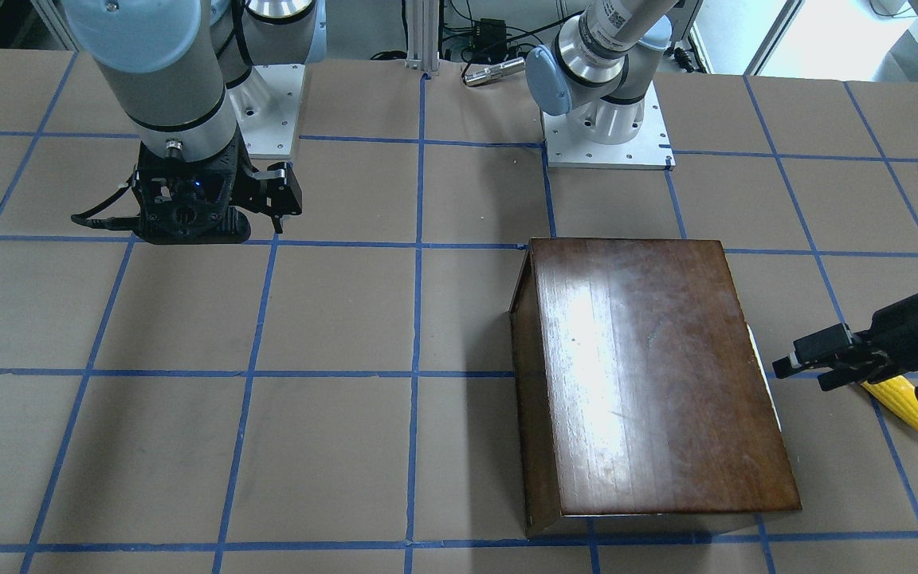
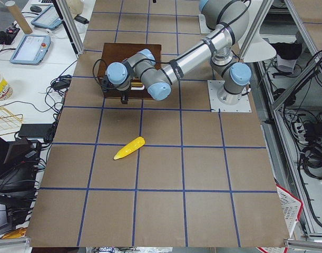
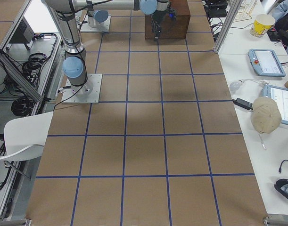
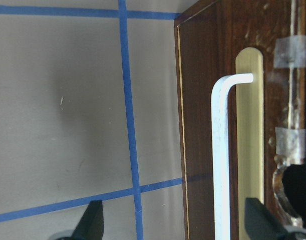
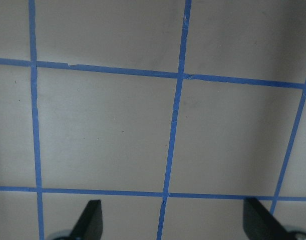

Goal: Open drawer and put corn inside
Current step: 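Move the left gripper down beside the cabinet toward the white drawer handle, then grasp the white drawer handle with the left gripper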

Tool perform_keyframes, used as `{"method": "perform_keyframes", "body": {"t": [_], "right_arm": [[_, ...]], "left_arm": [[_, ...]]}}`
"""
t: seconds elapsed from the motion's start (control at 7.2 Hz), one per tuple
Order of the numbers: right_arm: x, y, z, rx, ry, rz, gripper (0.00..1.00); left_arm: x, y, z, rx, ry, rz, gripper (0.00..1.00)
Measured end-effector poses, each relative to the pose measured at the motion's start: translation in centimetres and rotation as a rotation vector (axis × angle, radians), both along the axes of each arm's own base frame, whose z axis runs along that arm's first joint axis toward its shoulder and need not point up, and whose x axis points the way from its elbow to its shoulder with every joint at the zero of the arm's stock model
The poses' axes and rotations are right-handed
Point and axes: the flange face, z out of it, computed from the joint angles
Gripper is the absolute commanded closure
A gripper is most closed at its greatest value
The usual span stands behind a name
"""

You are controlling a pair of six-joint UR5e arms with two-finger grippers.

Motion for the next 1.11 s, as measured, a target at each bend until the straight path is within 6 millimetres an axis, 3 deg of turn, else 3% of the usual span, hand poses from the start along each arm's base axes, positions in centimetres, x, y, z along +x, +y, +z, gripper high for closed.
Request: {"method": "perform_keyframes", "body": {"t": [0.56, 1.11], "right_arm": [[0.0, 0.0, 0.0, 0.000, 0.000, 0.000, 0.00], [0.0, 0.0, 0.0, 0.000, 0.000, -0.001, 0.00]], "left_arm": [[0.0, -0.2, -2.9, 0.040, 0.040, 0.001, 0.00], [-0.2, -0.3, -4.1, 0.059, 0.069, 0.006, 0.00]]}}
